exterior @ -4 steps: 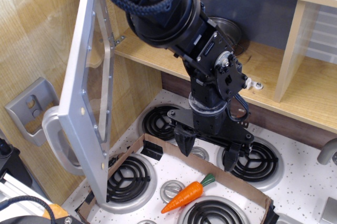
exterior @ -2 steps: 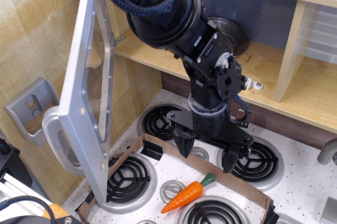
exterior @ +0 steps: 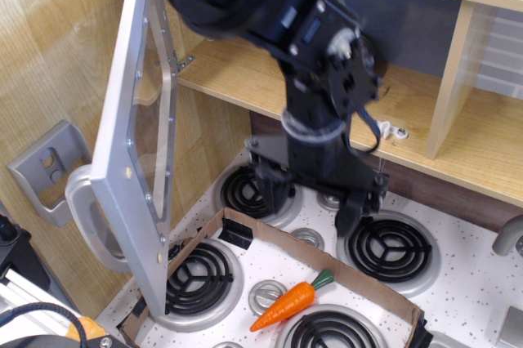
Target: Close microwave
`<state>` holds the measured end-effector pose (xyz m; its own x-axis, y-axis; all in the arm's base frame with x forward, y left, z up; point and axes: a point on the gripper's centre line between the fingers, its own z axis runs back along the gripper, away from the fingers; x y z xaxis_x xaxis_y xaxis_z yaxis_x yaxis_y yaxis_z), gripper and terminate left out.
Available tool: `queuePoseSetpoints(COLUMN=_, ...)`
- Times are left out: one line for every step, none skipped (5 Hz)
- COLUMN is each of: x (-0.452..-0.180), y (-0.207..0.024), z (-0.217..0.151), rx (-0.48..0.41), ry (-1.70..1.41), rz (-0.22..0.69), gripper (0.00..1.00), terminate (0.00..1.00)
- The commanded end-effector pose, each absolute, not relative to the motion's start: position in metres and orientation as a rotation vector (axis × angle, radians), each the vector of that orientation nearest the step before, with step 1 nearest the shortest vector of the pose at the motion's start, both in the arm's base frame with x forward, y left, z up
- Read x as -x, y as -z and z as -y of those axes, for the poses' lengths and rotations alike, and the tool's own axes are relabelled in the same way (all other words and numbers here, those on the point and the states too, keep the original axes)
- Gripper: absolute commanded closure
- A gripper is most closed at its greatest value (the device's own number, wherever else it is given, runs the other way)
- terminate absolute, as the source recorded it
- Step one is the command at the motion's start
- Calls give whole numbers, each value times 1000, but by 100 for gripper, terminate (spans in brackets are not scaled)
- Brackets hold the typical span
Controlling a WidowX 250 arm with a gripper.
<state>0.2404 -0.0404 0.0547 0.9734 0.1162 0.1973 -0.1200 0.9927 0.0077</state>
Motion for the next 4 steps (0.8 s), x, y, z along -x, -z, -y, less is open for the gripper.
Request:
queuePoseSetpoints(x=-237, y=-122, z=13, rx=-53, ry=-112, rz=305, gripper=0, terminate=0)
queuePoseSetpoints(x=-224, y=-157, z=-4, rx=-99, ry=-122, rz=315, gripper=0, terminate=0)
queuePoseSetpoints(x=-215, y=-176, z=-16, rx=-128, ry=-107, rz=294, gripper=0, terminate=0)
queuePoseSetpoints(x=-207, y=-183, z=-25, rx=-161, ry=-86, rz=285, gripper=0, terminate=0)
